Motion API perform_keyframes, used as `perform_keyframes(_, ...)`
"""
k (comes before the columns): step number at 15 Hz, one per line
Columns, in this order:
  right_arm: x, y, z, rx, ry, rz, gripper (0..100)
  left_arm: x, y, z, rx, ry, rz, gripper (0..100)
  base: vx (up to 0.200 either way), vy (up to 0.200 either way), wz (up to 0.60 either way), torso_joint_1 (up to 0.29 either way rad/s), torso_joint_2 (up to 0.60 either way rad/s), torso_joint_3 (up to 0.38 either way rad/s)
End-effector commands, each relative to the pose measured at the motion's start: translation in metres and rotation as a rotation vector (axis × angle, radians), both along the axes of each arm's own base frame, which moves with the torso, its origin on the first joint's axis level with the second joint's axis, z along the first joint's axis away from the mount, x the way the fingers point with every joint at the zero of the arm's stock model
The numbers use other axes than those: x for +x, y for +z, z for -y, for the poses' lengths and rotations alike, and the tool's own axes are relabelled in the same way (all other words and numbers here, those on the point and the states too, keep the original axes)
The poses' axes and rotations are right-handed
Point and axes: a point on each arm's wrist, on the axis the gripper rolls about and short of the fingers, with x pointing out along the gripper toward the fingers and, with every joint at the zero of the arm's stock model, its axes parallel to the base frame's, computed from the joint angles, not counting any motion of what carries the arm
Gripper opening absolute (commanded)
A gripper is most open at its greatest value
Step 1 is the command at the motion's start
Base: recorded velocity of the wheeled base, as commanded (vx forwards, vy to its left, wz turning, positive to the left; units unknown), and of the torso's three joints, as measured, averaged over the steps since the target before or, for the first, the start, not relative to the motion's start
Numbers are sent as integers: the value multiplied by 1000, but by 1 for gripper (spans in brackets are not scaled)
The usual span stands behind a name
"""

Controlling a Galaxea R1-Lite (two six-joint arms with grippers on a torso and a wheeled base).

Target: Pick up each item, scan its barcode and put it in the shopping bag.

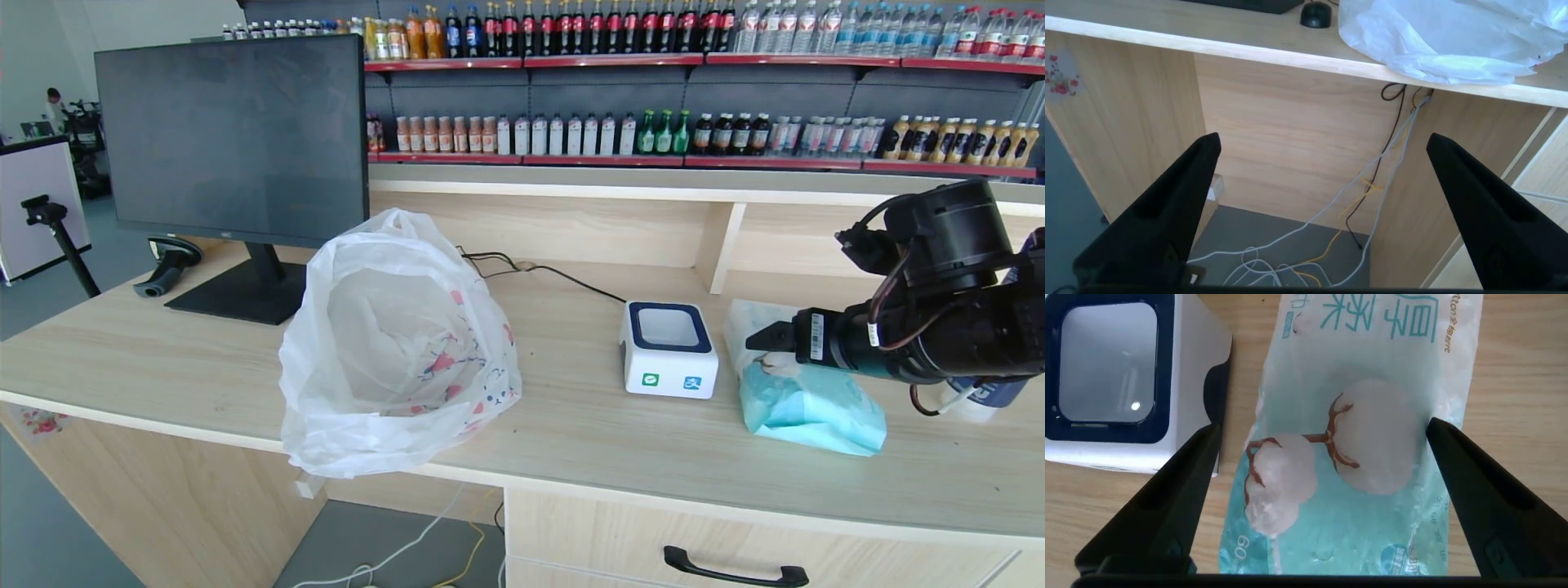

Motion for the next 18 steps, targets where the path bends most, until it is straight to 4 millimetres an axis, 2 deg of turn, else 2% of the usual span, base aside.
perform_keyframes(1, 1, -2, -3, -6, 5, -5, 100, 0, 0, 0, 0, 1, -2, 100, 0, 0, 0, 0, 0, 0)
perform_keyframes(9, -3, 1, -11, -60, -19, 22, 100, 0, 0, 0, 0, 1, -2, 100, 0, 0, 0, 0, 0, 0)
perform_keyframes(12, -6, -9, -12, -114, 31, 14, 100, 0, 0, 0, 0, 1, -2, 100, 0, 0, 0, 0, 0, 0)
perform_keyframes(18, -2, -14, -16, -112, 47, 14, 100, 0, 0, 0, 0, 1, -2, 100, 0, 0, 0, 0, 0, 0)
